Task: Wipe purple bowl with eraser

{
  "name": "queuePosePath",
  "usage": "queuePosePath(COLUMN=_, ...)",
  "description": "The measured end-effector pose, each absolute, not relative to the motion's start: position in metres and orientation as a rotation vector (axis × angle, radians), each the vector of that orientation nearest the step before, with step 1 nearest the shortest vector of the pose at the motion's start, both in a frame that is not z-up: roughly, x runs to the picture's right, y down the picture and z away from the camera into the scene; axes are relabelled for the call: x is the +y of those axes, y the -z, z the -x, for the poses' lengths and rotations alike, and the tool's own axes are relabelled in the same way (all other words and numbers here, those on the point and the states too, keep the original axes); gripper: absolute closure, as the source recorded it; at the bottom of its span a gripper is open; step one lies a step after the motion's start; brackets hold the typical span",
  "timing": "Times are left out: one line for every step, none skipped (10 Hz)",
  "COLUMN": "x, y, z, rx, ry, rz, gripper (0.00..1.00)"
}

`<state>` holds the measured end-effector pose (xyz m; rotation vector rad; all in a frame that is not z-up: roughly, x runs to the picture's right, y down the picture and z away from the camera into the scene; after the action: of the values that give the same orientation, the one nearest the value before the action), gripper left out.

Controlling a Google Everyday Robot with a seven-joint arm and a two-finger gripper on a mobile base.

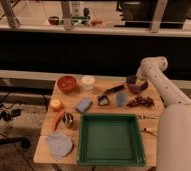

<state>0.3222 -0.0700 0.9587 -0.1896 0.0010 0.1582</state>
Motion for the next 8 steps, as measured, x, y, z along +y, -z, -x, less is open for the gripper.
queuePosePath(x=-0.066, y=-0.952, z=-0.326, rx=0.001, ry=-0.163, rz=0.194, gripper=0.86)
queuePosePath(x=-0.060, y=-0.945, z=-0.331, rx=0.002, ry=-0.168, rz=0.200, gripper=0.86)
queuePosePath(x=-0.054, y=-0.940, z=-0.332, rx=0.001, ry=-0.172, rz=0.209, gripper=0.86)
queuePosePath(x=-0.051, y=-0.938, z=-0.334, rx=0.002, ry=-0.175, rz=0.216, gripper=0.86)
queuePosePath(x=-0.048, y=-0.938, z=-0.337, rx=0.003, ry=-0.180, rz=0.223, gripper=0.86)
queuePosePath(x=-0.045, y=-0.939, z=-0.343, rx=0.014, ry=-0.191, rz=0.230, gripper=0.86)
queuePosePath(x=-0.045, y=-0.941, z=-0.350, rx=0.027, ry=-0.200, rz=0.233, gripper=0.86)
queuePosePath(x=-0.045, y=-0.945, z=-0.363, rx=0.048, ry=-0.213, rz=0.235, gripper=0.86)
